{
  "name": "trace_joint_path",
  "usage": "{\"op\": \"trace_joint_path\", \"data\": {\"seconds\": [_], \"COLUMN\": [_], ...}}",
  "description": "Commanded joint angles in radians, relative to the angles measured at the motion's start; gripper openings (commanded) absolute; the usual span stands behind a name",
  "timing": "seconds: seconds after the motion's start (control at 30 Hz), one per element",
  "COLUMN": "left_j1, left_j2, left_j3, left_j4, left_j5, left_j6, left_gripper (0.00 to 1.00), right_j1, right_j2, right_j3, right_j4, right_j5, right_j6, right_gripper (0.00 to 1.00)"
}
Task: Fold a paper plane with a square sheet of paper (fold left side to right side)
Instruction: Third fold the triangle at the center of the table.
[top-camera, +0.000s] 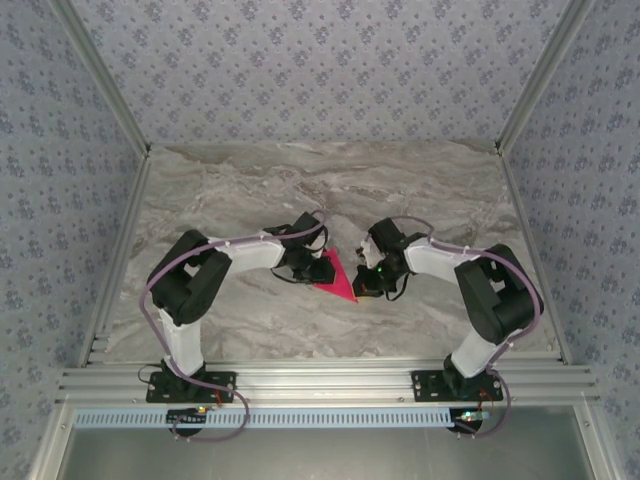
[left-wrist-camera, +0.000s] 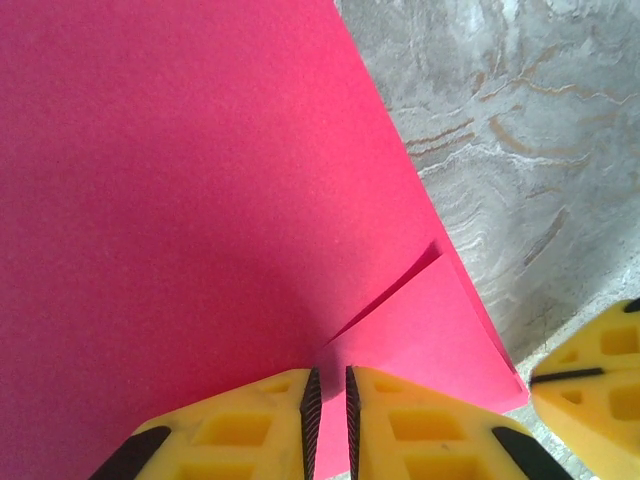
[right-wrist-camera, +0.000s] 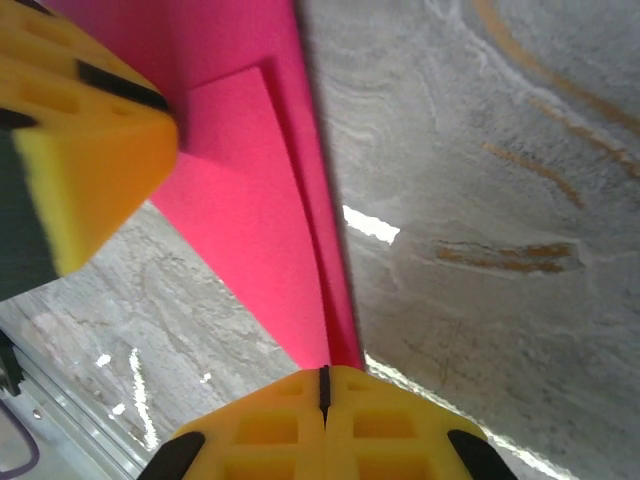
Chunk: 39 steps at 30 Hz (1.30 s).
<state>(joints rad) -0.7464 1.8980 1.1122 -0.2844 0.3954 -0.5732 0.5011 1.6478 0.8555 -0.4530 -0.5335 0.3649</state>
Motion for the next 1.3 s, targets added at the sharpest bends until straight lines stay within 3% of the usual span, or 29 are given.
{"op": "trace_joint_path", "data": {"seconds": [0.0,0.27,0.57,1.27], "left_j1": [-0.004,-0.004,-0.005,0.015], "left_j2": [-0.010,-0.004,0.011,0.036], "left_j3": [-0.040,-0.043,-0.046,-0.053], "left_j4": [-0.027,-0.050,-0.055,-0.054], "left_j5": [-0.030,-0.063,-0.086,-0.118], "left_j6": [0.004,0.016,0.027,0.044], "left_gripper": [0.18,0.18,0.16,0.15], "right_j1": [0.015,0.094,0.081,-0.056], "right_j2": [-0.043,0.064,0.112,-0.020], "right_j3": [0.033,0.083,0.059,-0.135], "right_j4": [-0.035,0.027,0.047,-0.056], "right_j5": [0.000,-0.024,0.007,0.034], "right_j6": [0.040,0.097,0.129,0.069], "right_gripper": [0.03,0.03,0.03,0.03]}}
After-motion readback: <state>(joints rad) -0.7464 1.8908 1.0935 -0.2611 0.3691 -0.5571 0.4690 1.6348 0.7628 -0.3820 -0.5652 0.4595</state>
